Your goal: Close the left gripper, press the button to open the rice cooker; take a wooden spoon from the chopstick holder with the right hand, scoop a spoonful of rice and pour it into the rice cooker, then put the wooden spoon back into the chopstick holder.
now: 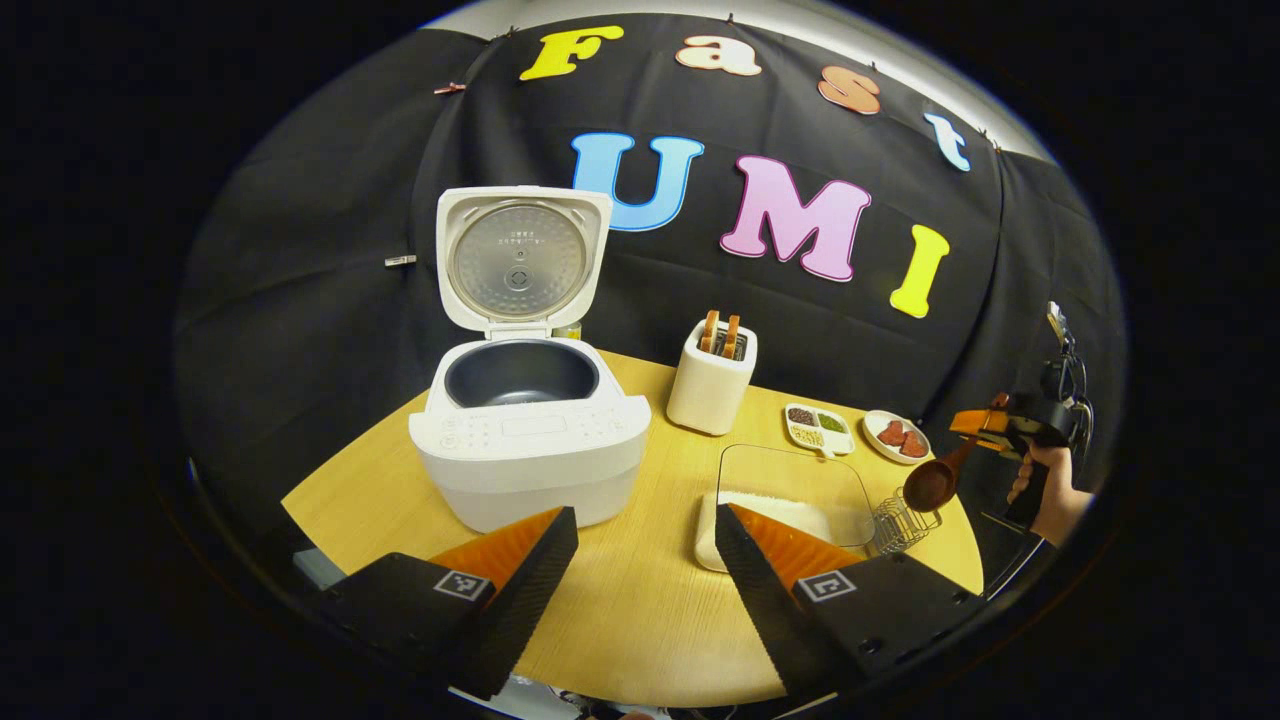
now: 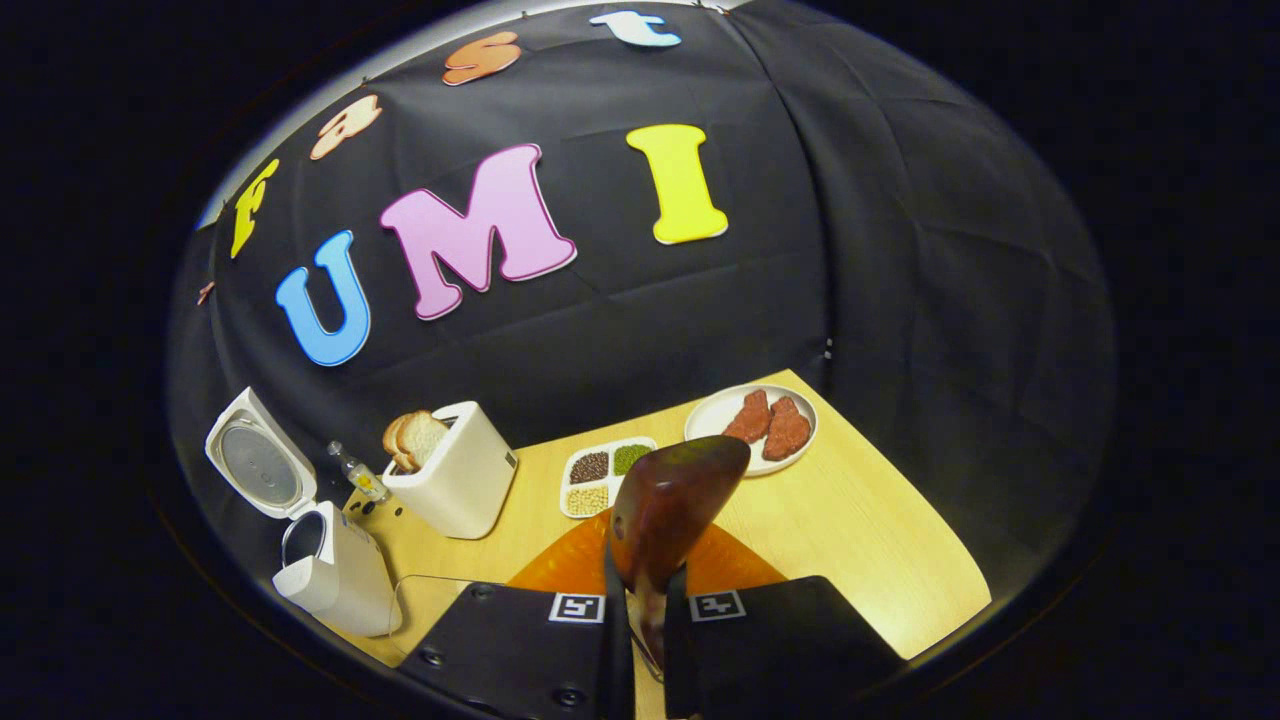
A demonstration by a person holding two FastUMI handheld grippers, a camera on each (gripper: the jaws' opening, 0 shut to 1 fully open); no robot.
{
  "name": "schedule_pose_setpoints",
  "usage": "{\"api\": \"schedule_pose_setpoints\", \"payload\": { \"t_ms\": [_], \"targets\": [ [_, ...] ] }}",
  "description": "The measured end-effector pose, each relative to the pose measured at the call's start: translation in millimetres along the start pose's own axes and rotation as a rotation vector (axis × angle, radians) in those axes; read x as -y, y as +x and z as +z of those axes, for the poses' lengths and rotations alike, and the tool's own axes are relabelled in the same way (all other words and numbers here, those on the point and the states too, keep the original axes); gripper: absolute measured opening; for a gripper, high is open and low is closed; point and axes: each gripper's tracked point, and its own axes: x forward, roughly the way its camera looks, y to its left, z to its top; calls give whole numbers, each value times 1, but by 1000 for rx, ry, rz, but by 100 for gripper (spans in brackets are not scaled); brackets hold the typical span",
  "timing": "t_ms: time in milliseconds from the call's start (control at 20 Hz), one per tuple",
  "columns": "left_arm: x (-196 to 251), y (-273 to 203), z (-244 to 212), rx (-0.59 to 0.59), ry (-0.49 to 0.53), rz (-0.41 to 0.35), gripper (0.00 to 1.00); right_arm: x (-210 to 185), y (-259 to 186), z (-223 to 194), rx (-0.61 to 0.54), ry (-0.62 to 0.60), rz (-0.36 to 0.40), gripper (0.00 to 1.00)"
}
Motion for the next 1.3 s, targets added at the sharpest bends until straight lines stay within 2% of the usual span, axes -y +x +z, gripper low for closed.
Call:
{"api": "schedule_pose_setpoints", "payload": {
  "t_ms": [150, 300, 500, 650, 850, 1050, 1300],
  "targets": [
    [-21, -2, -3, 7, -7, -18, 96, -35, -15, 18, 45, -22, 27, 16],
    [-45, -3, -9, 8, 24, -23, 96, -70, -22, 17, 50, -38, 54, 16],
    [-71, -7, -14, 2, 60, -36, 96, -112, -24, 0, 46, -98, 99, 16],
    [-76, -11, -23, -28, 27, -75, 96, -135, -17, -26, 28, -142, 119, 16],
    [-75, -11, -20, -24, 1, -128, 96, -150, -2, -62, 38, -220, 119, 16],
    [-82, -2, -22, -28, 32, -153, 96, -153, 16, -98, 22, -303, 96, 16],
    [-100, 5, -36, -77, -3, -173, 96, -153, 30, -138, -8, -300, 56, 16]
  ]
}}
